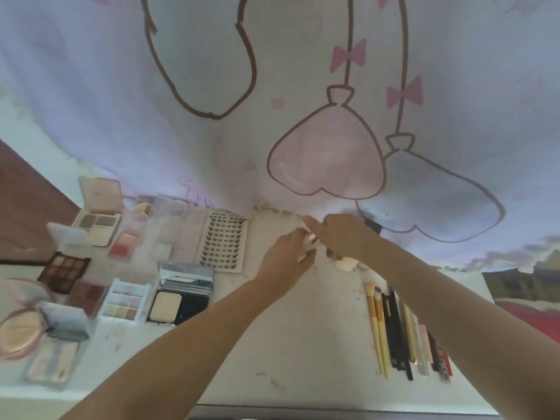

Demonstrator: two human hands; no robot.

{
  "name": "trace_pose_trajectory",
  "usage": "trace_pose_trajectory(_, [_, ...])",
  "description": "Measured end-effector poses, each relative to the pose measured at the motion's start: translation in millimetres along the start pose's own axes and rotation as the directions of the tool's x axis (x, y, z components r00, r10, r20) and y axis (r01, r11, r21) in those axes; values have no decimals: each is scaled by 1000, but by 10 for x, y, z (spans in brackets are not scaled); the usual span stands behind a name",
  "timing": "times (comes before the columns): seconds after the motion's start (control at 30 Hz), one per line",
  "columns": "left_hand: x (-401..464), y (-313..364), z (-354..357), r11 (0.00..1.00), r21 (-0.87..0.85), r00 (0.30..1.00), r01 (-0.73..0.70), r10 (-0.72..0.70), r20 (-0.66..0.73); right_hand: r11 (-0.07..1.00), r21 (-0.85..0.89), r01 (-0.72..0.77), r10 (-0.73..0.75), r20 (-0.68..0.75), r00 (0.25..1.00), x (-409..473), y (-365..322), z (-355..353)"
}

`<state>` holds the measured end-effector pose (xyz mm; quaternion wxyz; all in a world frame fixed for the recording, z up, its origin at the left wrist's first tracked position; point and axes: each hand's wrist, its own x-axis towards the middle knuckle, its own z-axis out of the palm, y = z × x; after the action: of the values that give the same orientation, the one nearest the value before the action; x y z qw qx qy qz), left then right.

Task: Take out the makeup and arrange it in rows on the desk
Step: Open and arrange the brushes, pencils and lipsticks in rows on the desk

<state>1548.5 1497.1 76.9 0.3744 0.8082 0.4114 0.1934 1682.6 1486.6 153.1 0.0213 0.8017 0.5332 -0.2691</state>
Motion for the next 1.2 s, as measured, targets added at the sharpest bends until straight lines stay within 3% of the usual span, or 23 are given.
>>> trace_pose_trajectory(0.07, [-204, -36, -237, 996, 74, 998, -57, 55, 27, 986, 150, -69, 50, 130, 990, -104, -175, 17])
trace_pose_trajectory(0.3, [-704, -182, -895, 999, 38, 983, 0, -7, 184, 953, 299, 41, -87, 142, 986, -480, -607, 195])
trace_pose_trajectory(0.4, [-793, -279, -1133, 995, -82, 950, 51, -23, 312, 939, 295, 176, -209, 84, 974, -652, -701, 267])
trace_pose_trajectory(0.47, [-826, -355, -1299, 960, -243, 888, 142, -15, 460, 925, 277, 261, -296, 94, 950, -783, -736, 260])
trace_pose_trajectory(0.57, [-860, -433, -1543, 730, -477, 685, 490, 16, 728, 893, 280, 352, -396, 115, 911, -956, -743, 208])
trace_pose_trajectory(0.67, [-875, -470, -1670, 515, -522, 541, 680, 127, 831, 786, 472, 400, -467, 27, 884, -1099, -777, 170])
trace_pose_trajectory(0.8, [-846, -435, -1615, 316, -511, 500, 799, 124, 857, 711, 504, 491, -494, -139, 858, -1172, -748, 187])
trace_pose_trajectory(0.9, [-777, -412, -1531, 180, -519, 507, 835, 112, 854, 743, 304, 596, -537, -261, 803, -1143, -690, 216])
trace_pose_trajectory(0.97, [-697, -387, -1488, 221, -551, 553, 805, 58, 831, 711, 358, 605, -562, -227, 795, -1071, -586, 195])
trace_pose_trajectory(1.07, [-546, -313, -1445, 490, -553, 637, 674, -7, 771, 600, 744, 293, -451, 12, 893, -919, -463, 44])
trace_pose_trajectory(1.13, [-446, -231, -1411, 588, -539, 665, 603, 3, 747, 679, 718, 152, -369, 156, 916, -781, -435, -51])
trace_pose_trajectory(1.2, [-339, -162, -1367, 631, -519, 670, 576, -1, 742, 801, 568, 190, -371, 221, 902, -631, -396, -91])
